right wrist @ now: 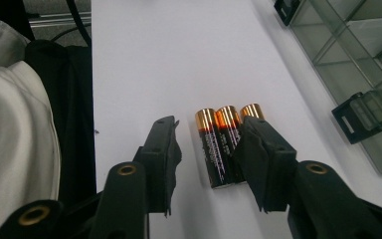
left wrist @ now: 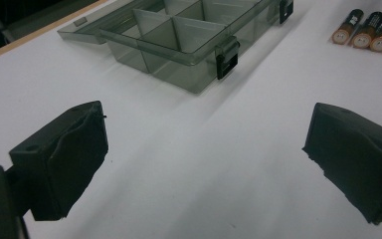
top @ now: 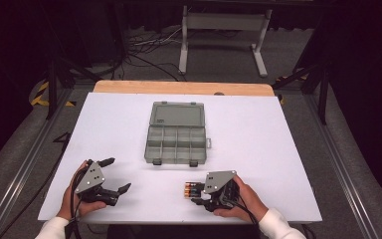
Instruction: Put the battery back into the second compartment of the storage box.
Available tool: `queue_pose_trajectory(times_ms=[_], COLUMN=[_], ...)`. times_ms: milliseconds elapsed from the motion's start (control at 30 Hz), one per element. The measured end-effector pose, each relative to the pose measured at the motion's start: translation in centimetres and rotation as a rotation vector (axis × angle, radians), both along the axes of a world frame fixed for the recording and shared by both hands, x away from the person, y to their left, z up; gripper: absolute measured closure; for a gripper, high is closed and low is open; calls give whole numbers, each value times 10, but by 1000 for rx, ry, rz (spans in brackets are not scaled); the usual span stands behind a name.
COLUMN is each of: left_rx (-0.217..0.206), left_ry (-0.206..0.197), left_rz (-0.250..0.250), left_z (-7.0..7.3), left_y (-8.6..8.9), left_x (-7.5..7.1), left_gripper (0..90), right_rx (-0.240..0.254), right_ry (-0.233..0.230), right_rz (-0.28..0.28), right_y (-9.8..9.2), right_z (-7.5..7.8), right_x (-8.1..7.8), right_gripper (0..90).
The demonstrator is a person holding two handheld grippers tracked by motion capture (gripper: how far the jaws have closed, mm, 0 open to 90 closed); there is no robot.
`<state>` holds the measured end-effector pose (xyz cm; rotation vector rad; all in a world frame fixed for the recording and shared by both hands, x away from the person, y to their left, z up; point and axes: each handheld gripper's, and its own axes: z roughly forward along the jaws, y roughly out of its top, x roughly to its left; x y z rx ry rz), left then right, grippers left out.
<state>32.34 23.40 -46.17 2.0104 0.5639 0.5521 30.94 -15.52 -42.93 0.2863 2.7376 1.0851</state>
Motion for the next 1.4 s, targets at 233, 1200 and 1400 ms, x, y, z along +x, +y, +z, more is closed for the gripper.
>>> queue_pose_trajectory(times_ms=[233,1200,1400], left_rx=[6,10,9], left_ry=[5,11,14], left_rz=[-5,-6,-10], left_z=[-1,-1,-1], left_y=[-1,-2,-3], left_x=[0,1,1], left_gripper=[37,41,41], right_rx=[-25,-74,-80], right_ry=[10,37,89], right_rz=[14,36,32], right_y=[3,16,17], right_z=[-5,-19,-18], right_x=[0,3,7], right_gripper=[610,746,774])
